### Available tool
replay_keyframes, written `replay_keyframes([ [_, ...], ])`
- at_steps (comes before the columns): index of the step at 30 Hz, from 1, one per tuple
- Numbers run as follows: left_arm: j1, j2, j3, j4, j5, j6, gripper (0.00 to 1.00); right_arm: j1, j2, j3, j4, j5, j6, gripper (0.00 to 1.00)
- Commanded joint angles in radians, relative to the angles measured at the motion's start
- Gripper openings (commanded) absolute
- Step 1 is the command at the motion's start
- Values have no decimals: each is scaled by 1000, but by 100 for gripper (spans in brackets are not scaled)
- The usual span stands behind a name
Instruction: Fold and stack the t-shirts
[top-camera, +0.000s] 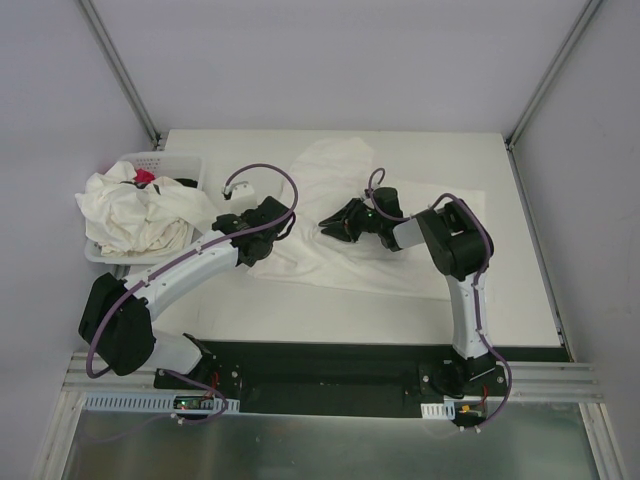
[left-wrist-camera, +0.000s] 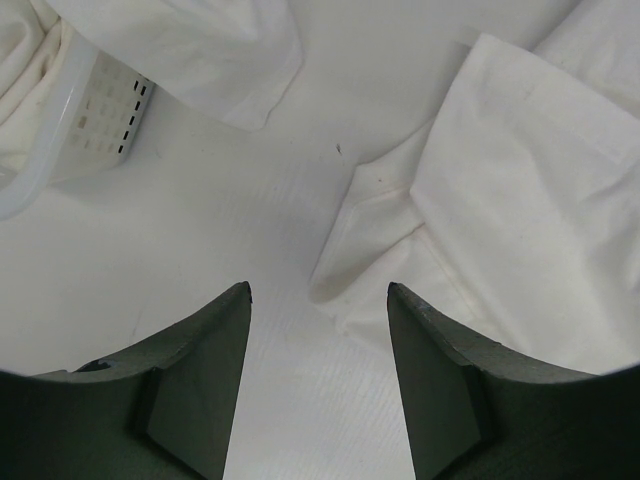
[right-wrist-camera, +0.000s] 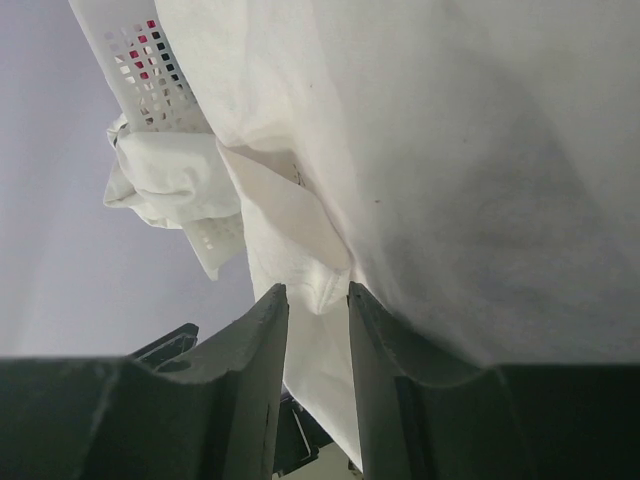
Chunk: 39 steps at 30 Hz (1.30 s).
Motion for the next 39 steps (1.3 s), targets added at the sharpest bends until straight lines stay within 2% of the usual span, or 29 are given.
replay_keyframes([
  [1, 9, 2, 28, -5, -11, 12, 56, -3, -22, -6, -50, 23, -11, 34],
  [16, 21, -4, 11, -5, -19, 19, 56, 45, 10, 60, -93, 40, -11, 34],
  [26, 33, -12, -2, -3, -17, 20, 56, 65, 36, 90, -95, 46, 0, 29],
  [34, 38, -9, -5, -3, -13, 17, 56, 63, 41, 97, -95, 46, -1, 12],
  [39, 38, -2, -10, -5, 1, 9, 56, 48, 25, 87, -96, 45, -6, 5],
])
